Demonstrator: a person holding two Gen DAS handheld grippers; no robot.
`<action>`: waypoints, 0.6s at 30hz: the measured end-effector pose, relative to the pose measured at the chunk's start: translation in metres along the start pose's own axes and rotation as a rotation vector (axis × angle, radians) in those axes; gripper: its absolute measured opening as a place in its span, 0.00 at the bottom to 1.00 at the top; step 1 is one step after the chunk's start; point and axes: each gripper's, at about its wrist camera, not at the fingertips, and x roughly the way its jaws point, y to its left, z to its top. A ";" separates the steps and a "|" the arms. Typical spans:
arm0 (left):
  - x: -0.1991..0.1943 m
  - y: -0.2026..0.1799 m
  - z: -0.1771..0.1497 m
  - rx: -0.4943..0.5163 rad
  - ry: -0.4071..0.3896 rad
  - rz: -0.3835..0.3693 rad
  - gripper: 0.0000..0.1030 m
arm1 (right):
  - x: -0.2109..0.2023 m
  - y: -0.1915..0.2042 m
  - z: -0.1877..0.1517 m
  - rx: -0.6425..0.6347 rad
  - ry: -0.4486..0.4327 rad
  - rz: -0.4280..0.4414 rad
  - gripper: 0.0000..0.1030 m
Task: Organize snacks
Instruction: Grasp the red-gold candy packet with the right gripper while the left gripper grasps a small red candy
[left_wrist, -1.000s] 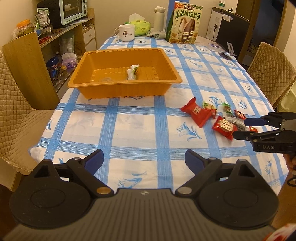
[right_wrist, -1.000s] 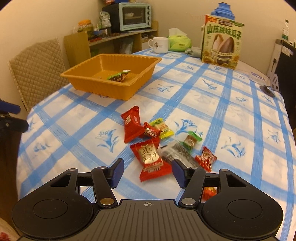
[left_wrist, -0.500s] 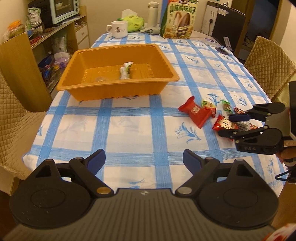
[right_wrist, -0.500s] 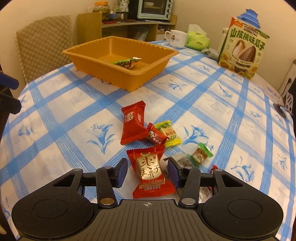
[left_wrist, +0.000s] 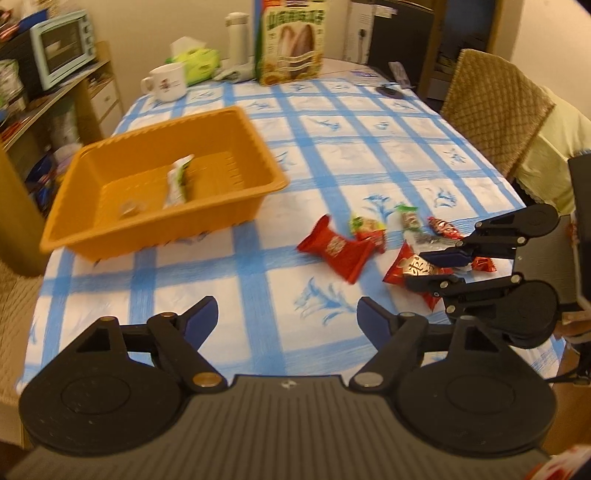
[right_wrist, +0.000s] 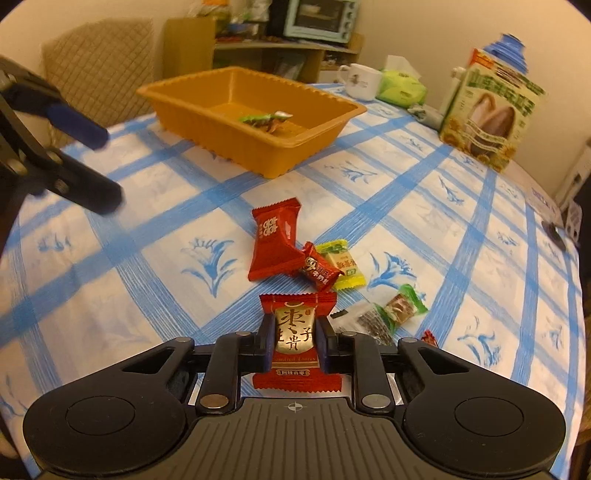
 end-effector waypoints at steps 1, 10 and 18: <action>0.003 -0.003 0.003 0.018 -0.004 -0.007 0.76 | -0.006 -0.003 0.001 0.038 -0.015 0.003 0.22; 0.036 -0.040 0.027 0.220 -0.032 -0.080 0.61 | -0.061 -0.043 0.000 0.339 -0.123 -0.034 0.22; 0.076 -0.080 0.035 0.481 -0.043 -0.095 0.46 | -0.088 -0.071 -0.017 0.511 -0.137 -0.113 0.22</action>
